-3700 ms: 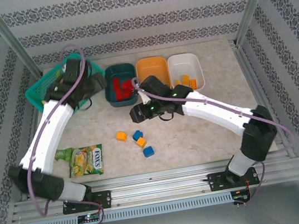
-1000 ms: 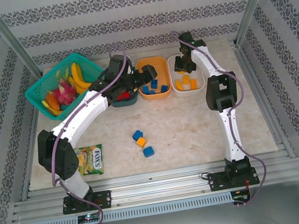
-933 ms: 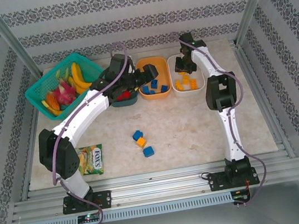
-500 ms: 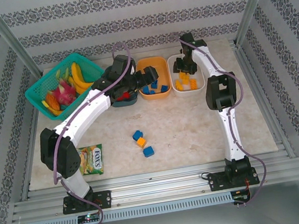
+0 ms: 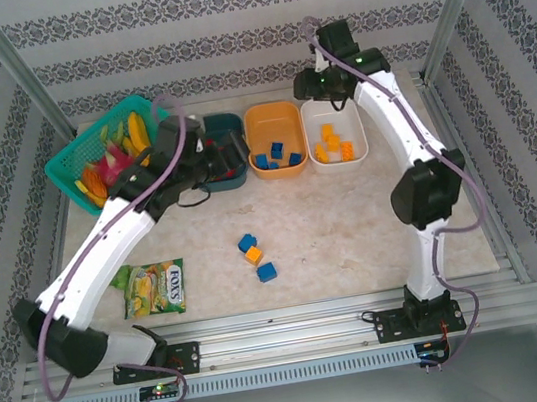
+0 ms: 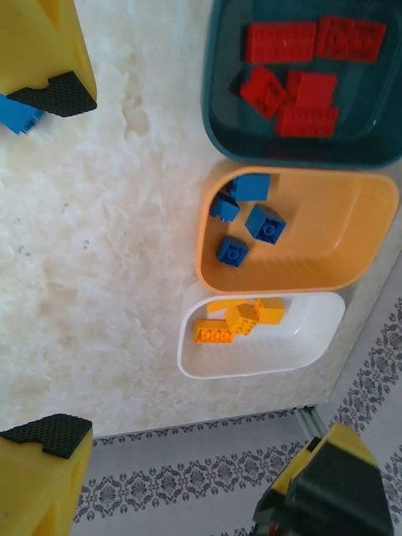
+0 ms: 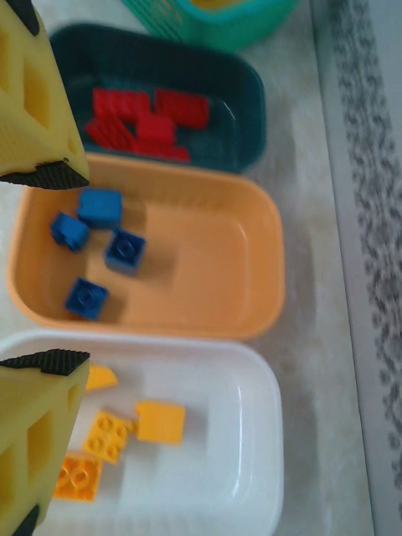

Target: Sort the legos into containers by color

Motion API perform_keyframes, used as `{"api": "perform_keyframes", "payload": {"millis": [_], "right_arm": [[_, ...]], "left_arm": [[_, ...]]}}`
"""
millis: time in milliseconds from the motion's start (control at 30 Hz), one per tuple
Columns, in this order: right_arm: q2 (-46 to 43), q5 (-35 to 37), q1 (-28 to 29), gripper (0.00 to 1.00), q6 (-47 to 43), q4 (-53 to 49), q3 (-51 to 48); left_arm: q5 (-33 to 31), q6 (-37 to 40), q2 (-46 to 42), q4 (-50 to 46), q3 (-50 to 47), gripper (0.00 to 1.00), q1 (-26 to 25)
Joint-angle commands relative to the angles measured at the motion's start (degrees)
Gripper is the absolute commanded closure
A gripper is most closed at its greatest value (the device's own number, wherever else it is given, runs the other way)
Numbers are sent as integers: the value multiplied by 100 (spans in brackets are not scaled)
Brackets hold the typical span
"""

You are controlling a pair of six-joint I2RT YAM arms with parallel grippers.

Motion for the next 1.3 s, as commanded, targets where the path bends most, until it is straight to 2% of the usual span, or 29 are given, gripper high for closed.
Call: {"api": "perform_keyframes", "payload": {"millis": [0,233,400,600,800,1067,1267], "right_arm": [[-546,123,350,44,-32,160,-865],[-1917,204,1361,42,23,403,-2719],[-2207,163,2291,37,22,472,-3630],[-1609,262,3299,28,-48,380,-3864],[-416,274,3715,25,-136,88,-3302],[615,290,3769,24,-306,-114,-2596],[1068,452,3769,29,-403,-300,-2353]], "left_arm": [[-309,-205,-589,-648,-532,6,-55],[-405,-688,-2013,-1185,-1669,6,-55],[-458,-1202,-2981,-1673,-2449,6,-55],[-199,-1877,-4303,-1816,-3608,6,-55],[166,-2335,-5327,-1725,-4570,6,-55],[104,-2327,-5466,-1704,-4596,7,-55],[68,-2286,-5458,-1741,-4533,7,-57]]}}
